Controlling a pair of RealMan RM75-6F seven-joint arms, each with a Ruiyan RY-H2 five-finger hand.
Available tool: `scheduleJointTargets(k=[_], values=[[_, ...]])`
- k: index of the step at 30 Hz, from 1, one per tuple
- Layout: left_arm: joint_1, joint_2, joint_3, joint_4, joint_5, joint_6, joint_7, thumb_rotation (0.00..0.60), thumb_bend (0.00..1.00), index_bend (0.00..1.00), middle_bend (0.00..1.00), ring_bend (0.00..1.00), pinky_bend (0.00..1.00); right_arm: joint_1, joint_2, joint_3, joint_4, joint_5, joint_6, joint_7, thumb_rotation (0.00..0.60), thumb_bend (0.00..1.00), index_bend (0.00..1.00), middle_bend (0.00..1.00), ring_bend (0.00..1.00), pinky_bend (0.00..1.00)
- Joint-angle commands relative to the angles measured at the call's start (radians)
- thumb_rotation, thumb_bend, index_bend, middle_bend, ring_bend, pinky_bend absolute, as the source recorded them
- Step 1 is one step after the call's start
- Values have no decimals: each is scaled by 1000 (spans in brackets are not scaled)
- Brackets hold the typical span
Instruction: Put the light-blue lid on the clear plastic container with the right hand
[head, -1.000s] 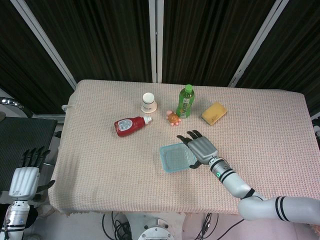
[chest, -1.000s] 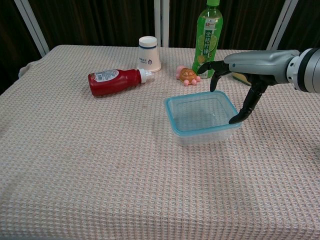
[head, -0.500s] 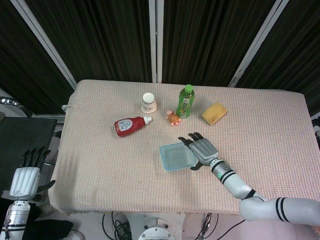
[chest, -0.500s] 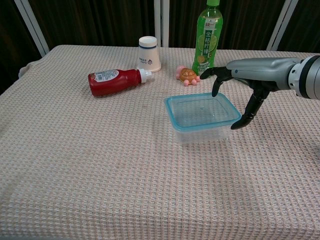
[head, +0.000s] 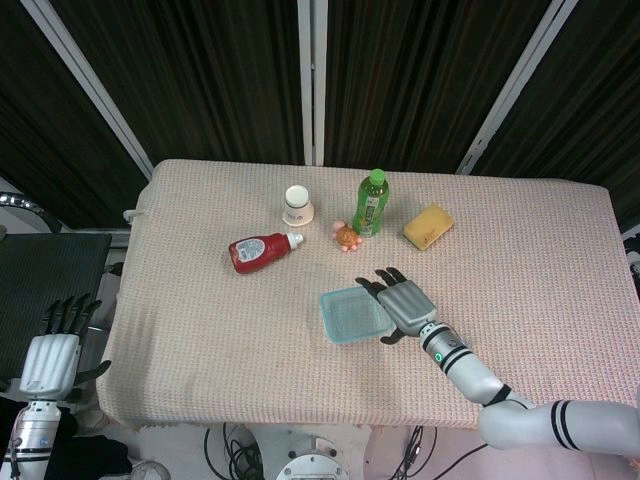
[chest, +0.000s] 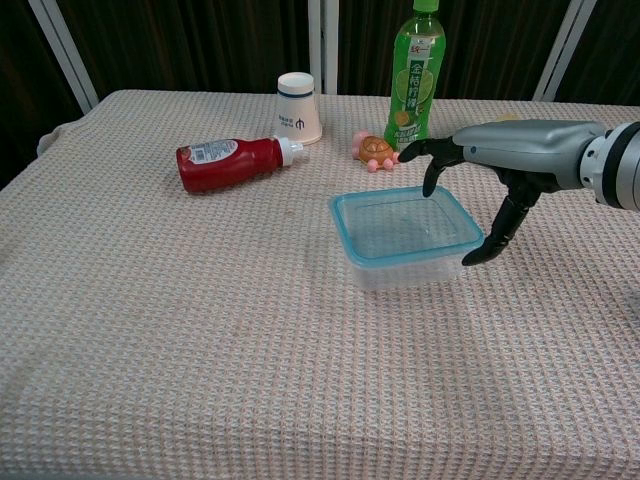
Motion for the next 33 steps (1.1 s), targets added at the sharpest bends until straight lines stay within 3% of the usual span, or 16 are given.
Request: scheduleJointTargets(k=[1,6,11,33], values=[[0,-2,1,2,1,0,-3,600,60,123,47,0,0,-55,33,-20,-58,-121,64,39,600,0,0,243,0,0],[0,-6,1,9,2,-1,-7,600,59,123,46,0,0,-109,52,-83,-88,-241,85,58,600,0,0,245,0,0],[-1,-6,2,8,8,3,-6,600,60,123,47,0,0,-146,46,-114,-81,-303,90,74,600,0,0,249,0,0],[3,-8,4,3,4,3,1,600,60,123,47,0,0,-191,15,-99,-31,-310,41,56,600,0,0,257,0,0]])
